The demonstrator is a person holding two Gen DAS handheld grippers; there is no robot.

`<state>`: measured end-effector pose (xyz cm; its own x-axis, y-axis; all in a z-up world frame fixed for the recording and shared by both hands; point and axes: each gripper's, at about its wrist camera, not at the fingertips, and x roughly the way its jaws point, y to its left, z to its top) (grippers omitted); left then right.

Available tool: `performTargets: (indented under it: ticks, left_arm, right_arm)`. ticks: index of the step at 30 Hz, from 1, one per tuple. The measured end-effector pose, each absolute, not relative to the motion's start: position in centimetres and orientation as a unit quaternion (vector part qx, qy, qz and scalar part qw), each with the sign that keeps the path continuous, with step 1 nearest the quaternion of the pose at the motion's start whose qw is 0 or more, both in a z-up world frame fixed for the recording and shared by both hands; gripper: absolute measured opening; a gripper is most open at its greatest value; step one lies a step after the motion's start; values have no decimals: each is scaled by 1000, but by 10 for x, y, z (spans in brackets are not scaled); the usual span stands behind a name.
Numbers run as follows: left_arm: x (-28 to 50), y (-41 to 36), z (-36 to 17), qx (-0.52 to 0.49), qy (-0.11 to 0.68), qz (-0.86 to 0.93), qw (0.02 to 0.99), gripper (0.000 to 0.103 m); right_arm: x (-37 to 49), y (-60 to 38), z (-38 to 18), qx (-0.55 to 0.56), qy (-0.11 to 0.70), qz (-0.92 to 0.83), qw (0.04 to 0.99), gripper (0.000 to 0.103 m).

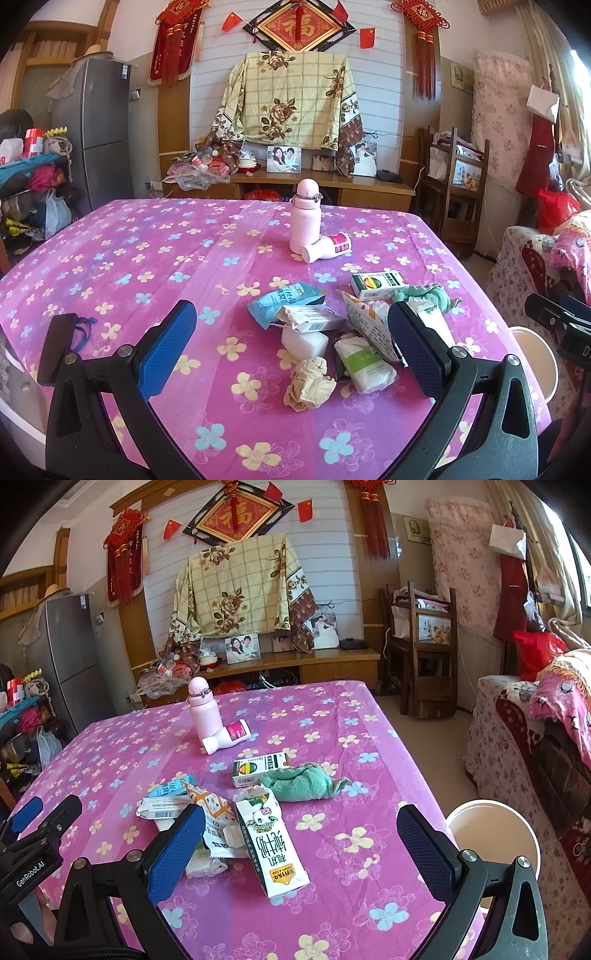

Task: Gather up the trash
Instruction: 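Reach the right tool to the white milk carton while the left tool reaches the tan paper ball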

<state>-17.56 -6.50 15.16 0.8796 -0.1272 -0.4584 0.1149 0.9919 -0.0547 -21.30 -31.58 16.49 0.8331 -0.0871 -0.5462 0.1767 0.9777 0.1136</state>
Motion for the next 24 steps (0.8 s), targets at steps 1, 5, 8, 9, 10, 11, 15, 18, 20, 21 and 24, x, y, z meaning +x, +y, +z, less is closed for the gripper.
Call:
performTargets:
  ticks: [1, 5, 8, 9, 10, 11, 15, 18, 20, 21, 24]
  left_arm:
    - [-176, -65, 151, -13, 238, -62, 969, 103]
    - [-176, -63, 149, -13, 244, -61, 968, 103]
    - [-173, -57, 144, -14, 254, -66, 965, 103]
    - [-172, -55, 143, -13, 259, -70, 963, 103]
    - [-171, -53, 141, -10, 263, -73, 962, 103]
    - [-170, -50, 138, -6, 269, -75, 960, 103]
    - [-164, -33, 121, 0, 309, -95, 946, 103]
    - [-160, -23, 103, -7, 342, -113, 933, 103]
    - [-157, -24, 91, -2, 355, -116, 928, 103]
    - [-155, -25, 87, 2, 359, -116, 926, 103]
    - [-147, -35, 74, 13, 374, -126, 919, 103]
  right_arm:
    - [-213, -315, 164, 79, 282, -69, 954, 103]
    - [-212, -314, 161, 71, 289, -65, 952, 103]
    - [-210, -316, 155, 71, 302, -56, 949, 103]
    - [-208, -317, 151, 69, 309, -49, 947, 103]
    - [-207, -317, 148, 66, 316, -43, 945, 103]
    - [-205, -317, 142, 61, 327, -36, 943, 103]
    - [-200, -324, 118, 68, 366, -10, 928, 103]
    - [-196, -332, 99, 94, 386, 8, 918, 99]
    - [-194, -336, 88, 108, 392, 21, 913, 93]
    - [-191, -337, 84, 112, 397, 26, 911, 90]
    - [-178, -333, 74, 111, 415, 45, 902, 83]
